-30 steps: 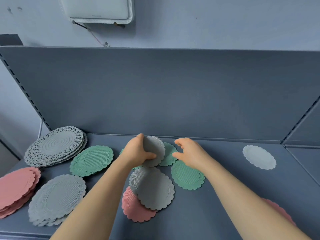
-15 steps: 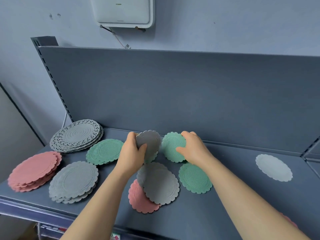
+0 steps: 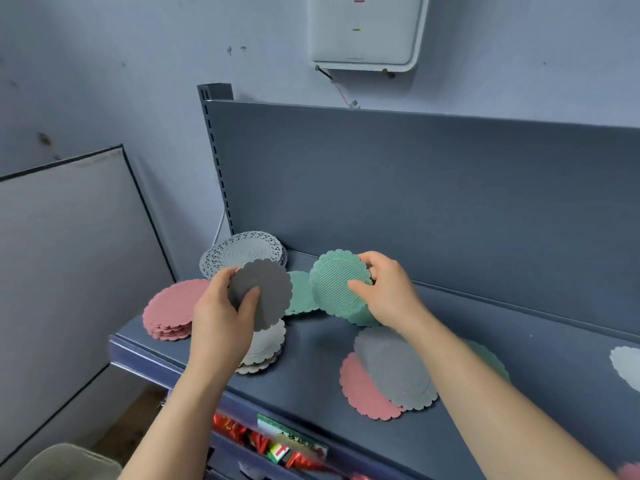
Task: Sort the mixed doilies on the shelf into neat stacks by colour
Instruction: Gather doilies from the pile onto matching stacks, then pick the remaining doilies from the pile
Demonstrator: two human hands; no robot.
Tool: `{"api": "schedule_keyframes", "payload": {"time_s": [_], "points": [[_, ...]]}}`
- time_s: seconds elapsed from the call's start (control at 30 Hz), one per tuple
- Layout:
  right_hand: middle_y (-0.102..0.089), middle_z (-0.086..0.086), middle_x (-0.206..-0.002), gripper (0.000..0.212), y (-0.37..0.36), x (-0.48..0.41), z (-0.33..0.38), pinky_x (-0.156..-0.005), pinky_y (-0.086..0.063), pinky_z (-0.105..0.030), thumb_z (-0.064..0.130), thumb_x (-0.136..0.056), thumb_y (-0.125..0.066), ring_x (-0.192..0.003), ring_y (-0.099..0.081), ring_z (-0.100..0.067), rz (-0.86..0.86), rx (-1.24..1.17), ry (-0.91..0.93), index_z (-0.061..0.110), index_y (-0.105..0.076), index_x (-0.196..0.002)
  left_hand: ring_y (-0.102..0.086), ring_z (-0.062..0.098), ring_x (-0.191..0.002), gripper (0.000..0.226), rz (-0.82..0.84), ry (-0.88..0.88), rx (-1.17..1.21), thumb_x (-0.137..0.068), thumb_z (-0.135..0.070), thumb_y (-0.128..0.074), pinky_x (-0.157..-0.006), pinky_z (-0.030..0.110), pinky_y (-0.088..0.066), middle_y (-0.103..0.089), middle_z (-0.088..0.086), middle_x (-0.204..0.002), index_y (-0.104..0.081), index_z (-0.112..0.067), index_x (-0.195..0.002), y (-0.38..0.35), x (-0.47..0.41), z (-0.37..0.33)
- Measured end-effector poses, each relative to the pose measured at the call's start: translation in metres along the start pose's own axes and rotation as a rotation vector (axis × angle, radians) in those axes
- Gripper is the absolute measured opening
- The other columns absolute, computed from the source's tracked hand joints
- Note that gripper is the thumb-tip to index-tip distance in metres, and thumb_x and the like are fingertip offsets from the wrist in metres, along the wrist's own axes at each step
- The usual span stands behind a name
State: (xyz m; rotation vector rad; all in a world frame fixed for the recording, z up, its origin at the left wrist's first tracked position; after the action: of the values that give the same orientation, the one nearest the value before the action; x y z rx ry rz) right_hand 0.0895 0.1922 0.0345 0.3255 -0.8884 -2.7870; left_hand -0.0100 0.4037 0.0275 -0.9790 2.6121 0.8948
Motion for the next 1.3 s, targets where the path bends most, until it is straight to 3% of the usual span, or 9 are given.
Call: {"api": "schedule_keyframes", "payload": {"time_s": [0.13,0.3,0.4,0.53,0.63,0.87,1.03,1.2,1.3], "points": [[-0.064,0.006,-0.111,0.028,-0.048,-0.02,0.015,-0.087,-0.051,-0.037,0.012,-0.087,-0.059,-0.098,-0.062,-0.02,0.063,0.024,0.02,0.022,-0.056,-0.113,-0.058,0.014,-0.066,0.035,0.007,0.075,-0.006,-0.088,-0.018,-0.063,-0.057,0.023,-0.046,-0.062,-0.002,-0.089,-0.051,-0.02,-0.121,0.032,-0.011,0.022],[-0.052,-0.002,-0.136,0.044,-0.085,-0.046,0.027,-0.096,-0.04,-0.031,0.01,-0.091,-0.055,-0.121,-0.05,-0.022,0.101,0.188,-0.001,0.019,-0.046,-0.133,-0.052,0.0,-0.069,0.035,0.082,0.142,-0.013,-0.089,-0.021,-0.061,-0.055,0.017,-0.042,-0.052,-0.014,-0.086,-0.049,-0.02,-0.122,0.048,-0.024,0.039],[-0.047,-0.011,-0.134,0.05,-0.096,-0.052,0.022,-0.096,-0.04,-0.034,0.012,-0.089,-0.058,-0.12,-0.048,-0.028,0.129,0.336,-0.041,0.016,-0.043,-0.137,-0.048,-0.009,-0.072,0.034,0.18,0.116,-0.062,-0.09,-0.021,-0.061,-0.059,0.008,-0.039,-0.051,-0.017,-0.092,-0.049,-0.02,-0.122,0.047,-0.029,0.045],[-0.041,-0.009,-0.128,0.056,-0.095,-0.05,0.017,-0.099,-0.038,-0.035,0.025,-0.086,-0.066,-0.12,-0.042,-0.028,0.044,0.48,-0.031,0.015,-0.044,-0.136,-0.049,0.007,-0.097,0.04,0.389,0.068,-0.099,-0.09,-0.025,-0.061,-0.081,0.022,-0.038,-0.055,-0.008,-0.116,-0.047,-0.022,-0.127,0.032,-0.031,0.054],[-0.043,-0.006,-0.128,0.05,-0.093,-0.045,0.017,-0.1,-0.036,-0.033,0.027,-0.086,-0.065,-0.12,-0.039,-0.026,0.021,0.53,-0.007,0.017,-0.048,-0.133,-0.047,0.008,-0.096,0.045,0.485,0.003,-0.181,-0.089,-0.024,-0.062,-0.08,0.02,-0.033,-0.056,-0.006,-0.115,-0.047,-0.023,-0.132,0.02,-0.033,0.057],[-0.049,-0.003,-0.131,0.046,-0.082,-0.014,0.015,-0.099,-0.036,-0.03,0.026,-0.088,-0.063,-0.123,-0.043,-0.022,-0.002,0.505,-0.016,0.018,-0.051,-0.132,-0.045,0.021,-0.12,0.055,0.527,-0.266,-0.404,-0.086,-0.024,-0.064,-0.101,0.028,-0.035,-0.044,0.001,-0.135,-0.044,-0.019,-0.138,0.003,-0.033,0.063],[-0.054,0.002,-0.129,0.041,-0.062,0.014,0.015,-0.094,-0.038,-0.029,0.025,-0.088,-0.063,-0.119,-0.05,-0.02,-0.047,0.496,-0.03,0.02,-0.055,-0.128,-0.049,0.027,-0.109,0.048,0.462,-0.438,-0.51,-0.084,-0.016,-0.061,-0.092,0.033,-0.04,-0.055,0.002,-0.125,-0.053,-0.019,-0.131,-0.002,-0.028,0.051],[-0.058,0.003,-0.126,0.038,-0.016,0.055,-0.005,-0.095,-0.041,-0.029,0.021,-0.088,-0.063,-0.115,-0.055,-0.016,-0.139,0.482,-0.119,0.017,-0.057,-0.126,-0.054,0.024,-0.103,0.025,0.481,-0.423,-0.22,-0.088,-0.017,-0.058,-0.086,0.033,-0.044,-0.063,0.001,-0.108,-0.065,-0.017,-0.113,-0.025,-0.005,0.019],[-0.058,0.004,-0.126,0.036,0.009,0.083,-0.022,-0.092,-0.041,-0.026,0.021,-0.09,-0.061,-0.114,-0.055,-0.014,-0.184,0.488,-0.2,0.019,-0.057,-0.126,-0.055,0.02,-0.1,0.025,0.57,-0.416,-0.114,-0.089,-0.024,-0.06,-0.083,0.029,-0.045,-0.061,0.001,-0.106,-0.065,-0.016,-0.112,-0.049,0.016,0.0]]}}
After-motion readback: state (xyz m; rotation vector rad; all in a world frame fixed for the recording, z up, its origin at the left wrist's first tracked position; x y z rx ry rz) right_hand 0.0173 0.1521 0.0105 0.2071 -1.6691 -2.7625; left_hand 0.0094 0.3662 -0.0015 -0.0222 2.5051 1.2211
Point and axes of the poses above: each hand's wrist, its own x-axis away from the middle knuckle, its own y-axis out of the back of the hand, z = x × y, the point moved 3 cm from there along -x, towards the middle knuckle
